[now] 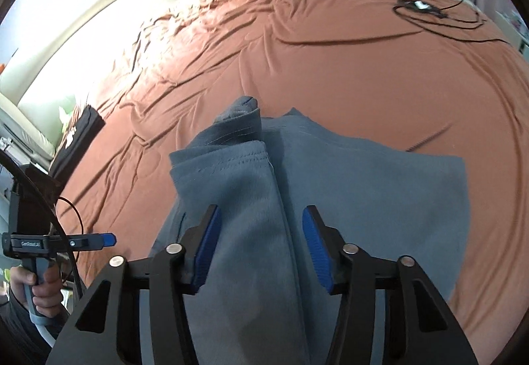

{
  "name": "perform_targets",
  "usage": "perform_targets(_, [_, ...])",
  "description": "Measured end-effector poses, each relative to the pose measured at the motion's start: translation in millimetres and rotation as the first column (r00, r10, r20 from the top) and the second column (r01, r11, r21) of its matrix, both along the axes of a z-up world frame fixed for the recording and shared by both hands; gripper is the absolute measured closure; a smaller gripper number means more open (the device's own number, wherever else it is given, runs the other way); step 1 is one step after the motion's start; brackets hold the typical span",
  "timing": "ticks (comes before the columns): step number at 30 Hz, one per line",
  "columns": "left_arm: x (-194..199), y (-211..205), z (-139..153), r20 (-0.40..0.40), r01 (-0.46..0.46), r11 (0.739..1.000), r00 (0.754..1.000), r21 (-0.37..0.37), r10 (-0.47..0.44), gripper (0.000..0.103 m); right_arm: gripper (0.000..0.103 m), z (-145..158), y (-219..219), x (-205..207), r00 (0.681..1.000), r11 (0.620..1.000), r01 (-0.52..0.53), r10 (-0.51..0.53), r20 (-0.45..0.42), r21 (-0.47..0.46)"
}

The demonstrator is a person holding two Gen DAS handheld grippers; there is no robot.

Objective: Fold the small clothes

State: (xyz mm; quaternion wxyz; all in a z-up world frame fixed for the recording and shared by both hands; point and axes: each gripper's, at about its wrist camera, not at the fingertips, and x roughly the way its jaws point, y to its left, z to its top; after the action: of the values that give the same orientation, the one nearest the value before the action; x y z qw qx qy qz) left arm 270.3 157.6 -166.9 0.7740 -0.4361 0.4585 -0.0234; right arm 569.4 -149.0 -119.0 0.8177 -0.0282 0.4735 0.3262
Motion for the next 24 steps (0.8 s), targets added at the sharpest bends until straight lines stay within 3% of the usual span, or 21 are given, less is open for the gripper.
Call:
perform_targets(6, [1.8, 2.3, -3.9, -0.010, -0.006, 1.000, 1.000, 0.007, 0.006, 0.048, 0.069, -18.6, 25.0, 29.8, 0.999, 1.000, -0.018, 0.019, -0.045, 0.013])
perform_targets(8, [2.2, 2.7, -5.4, -0.016, -0.007, 1.000, 1.000, 0.012, 0.007, 0.048, 0.077, -23.3, 31.2, 34.4, 0.998, 0.999, -0.030, 0.031, -0.058, 0.016])
perform_targets(10, [4.0, 2.8, -6.1, -0.021, -0.007, 1.000, 1.000, 0.013, 0.007, 0.048, 0.093, -25.9, 35.2, 38.2, 0.998, 0.999, -0.034, 0.034, -0.054, 0.001])
perform_targets(12, [6.6, 2.6, -5.5, -0.025, -0.006, 1.000, 1.000, 0.016, 0.006, 0.048, 0.099, -24.3, 37.0, 40.7, 0.998, 1.000, -0.029, 0.029, -0.046, 0.010])
perform_targets(18, [12.3, -1.7, -3.4, -0.025, 0.008, 1.000, 1.000, 0.026, -0.007, 0.048, 0.102, -6.3, 21.4, 30.9, 1.000, 0.999, -0.010, 0.009, 0.013, 0.038])
perform_targets(24, [20.6, -9.4, -0.7, -0.019, 0.024, 0.999, 1.000, 0.032, -0.023, 0.048, 0.102, 19.8, -13.3, 15.6, 0.990, 0.995, 0.099, -0.101, 0.102, 0.028])
